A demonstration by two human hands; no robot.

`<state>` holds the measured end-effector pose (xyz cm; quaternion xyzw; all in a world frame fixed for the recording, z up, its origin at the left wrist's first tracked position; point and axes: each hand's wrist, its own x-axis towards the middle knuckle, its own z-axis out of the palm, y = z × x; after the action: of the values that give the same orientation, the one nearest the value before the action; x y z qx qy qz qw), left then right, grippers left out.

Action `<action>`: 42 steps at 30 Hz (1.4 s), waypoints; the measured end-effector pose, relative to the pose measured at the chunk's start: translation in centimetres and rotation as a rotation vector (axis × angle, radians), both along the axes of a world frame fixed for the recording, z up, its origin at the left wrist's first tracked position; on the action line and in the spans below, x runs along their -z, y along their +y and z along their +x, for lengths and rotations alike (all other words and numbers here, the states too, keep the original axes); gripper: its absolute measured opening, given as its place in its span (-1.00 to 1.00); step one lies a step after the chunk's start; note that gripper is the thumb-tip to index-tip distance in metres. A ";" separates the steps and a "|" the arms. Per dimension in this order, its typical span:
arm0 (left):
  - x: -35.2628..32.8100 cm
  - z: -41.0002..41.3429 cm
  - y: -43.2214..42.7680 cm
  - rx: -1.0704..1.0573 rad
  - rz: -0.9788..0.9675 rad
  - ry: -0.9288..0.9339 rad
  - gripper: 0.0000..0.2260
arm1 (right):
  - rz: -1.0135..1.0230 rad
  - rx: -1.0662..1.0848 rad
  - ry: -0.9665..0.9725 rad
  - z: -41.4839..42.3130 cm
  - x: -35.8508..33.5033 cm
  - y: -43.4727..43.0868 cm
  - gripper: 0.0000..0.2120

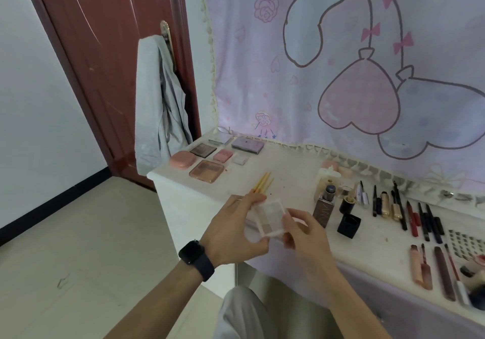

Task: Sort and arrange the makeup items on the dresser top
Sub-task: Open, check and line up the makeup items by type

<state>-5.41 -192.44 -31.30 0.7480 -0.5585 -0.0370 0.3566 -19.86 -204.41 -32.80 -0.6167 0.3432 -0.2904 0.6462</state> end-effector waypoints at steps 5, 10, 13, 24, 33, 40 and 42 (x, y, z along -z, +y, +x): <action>0.6 -1.7 0.4 -0.013 -0.122 0.208 -0.29 | 0.595 -0.020 -0.190 -1.6 0.8 1.2 -0.81; 1.0 -3.2 -0.5 -0.019 -0.137 0.256 -0.38 | 0.653 -0.106 -0.169 -2.8 1.5 1.9 -0.72; 1.0 -3.1 -1.0 0.018 -0.090 0.213 -0.34 | 0.538 -0.098 -0.115 -3.4 2.0 1.3 -0.65; 2.4 -3.2 -1.6 0.086 0.036 0.117 -0.30 | 0.197 -0.189 0.006 -4.7 1.3 -0.4 -0.44; 2.4 -3.2 -1.4 0.088 -0.050 0.143 -0.36 | 0.166 -0.169 0.060 -4.4 1.0 -0.1 -0.84; 2.4 -3.3 -1.3 0.072 -0.145 0.229 -0.40 | 0.245 -0.108 0.066 -4.3 1.2 -0.5 -0.73; 2.3 -3.4 -1.2 0.067 -0.166 0.271 -0.40 | 0.217 -0.105 0.057 -4.4 1.0 -0.8 -0.68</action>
<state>-8.79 -193.68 -33.62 0.6851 -0.5310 -0.1032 0.4879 -24.30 -205.20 -33.78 -0.5683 0.3582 -0.1997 0.7133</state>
